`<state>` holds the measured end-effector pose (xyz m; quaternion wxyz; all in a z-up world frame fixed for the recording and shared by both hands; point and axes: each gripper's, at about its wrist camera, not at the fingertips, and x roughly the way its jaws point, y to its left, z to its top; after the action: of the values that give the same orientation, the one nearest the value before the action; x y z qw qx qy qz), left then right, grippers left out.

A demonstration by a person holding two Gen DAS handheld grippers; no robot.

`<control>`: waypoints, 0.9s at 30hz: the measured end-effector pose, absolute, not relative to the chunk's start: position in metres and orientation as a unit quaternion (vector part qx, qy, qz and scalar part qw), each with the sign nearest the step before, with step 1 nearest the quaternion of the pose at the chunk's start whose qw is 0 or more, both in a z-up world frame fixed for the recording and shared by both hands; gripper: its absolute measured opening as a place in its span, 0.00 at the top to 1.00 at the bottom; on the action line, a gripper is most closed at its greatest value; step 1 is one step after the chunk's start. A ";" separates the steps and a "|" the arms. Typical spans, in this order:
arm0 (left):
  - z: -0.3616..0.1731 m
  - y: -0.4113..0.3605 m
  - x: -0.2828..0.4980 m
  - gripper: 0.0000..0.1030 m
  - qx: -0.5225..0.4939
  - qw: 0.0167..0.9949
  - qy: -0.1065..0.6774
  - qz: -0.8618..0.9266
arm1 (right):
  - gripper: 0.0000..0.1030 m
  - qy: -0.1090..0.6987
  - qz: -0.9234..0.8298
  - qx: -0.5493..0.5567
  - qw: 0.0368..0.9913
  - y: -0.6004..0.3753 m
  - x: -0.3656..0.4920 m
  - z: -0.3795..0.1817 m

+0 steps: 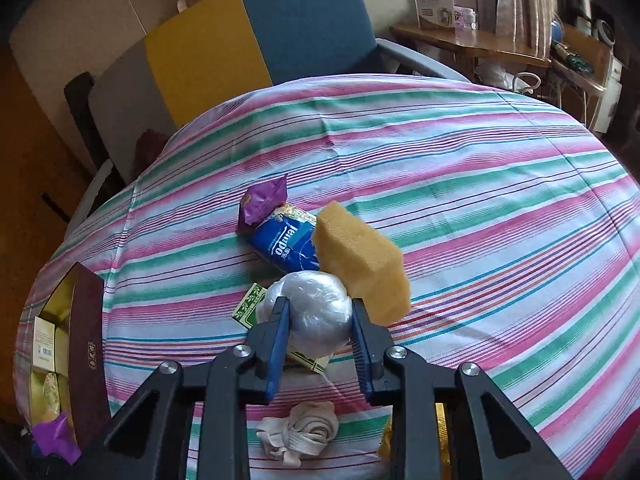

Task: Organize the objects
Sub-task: 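Lift the purple packet with the left tool while the right tool grasps the plastic-wrapped white ball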

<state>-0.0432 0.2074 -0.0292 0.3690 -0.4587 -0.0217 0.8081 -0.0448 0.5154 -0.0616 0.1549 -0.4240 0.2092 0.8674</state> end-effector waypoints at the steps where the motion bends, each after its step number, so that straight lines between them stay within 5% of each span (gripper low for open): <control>1: -0.028 0.204 -0.040 0.64 -0.455 0.369 -0.019 0.810 | 0.71 0.208 0.868 -0.424 0.154 0.516 -0.044 -0.061; 27: -0.015 0.080 -0.063 0.63 -0.434 0.253 -0.072 0.861 | 0.71 0.166 0.880 -0.424 0.137 0.496 -0.042 -0.053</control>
<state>-0.0627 0.0800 -0.0155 0.2534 -0.4343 -0.0716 0.8614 -0.0420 0.4957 -0.0532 0.1372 -0.4240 0.1663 0.8796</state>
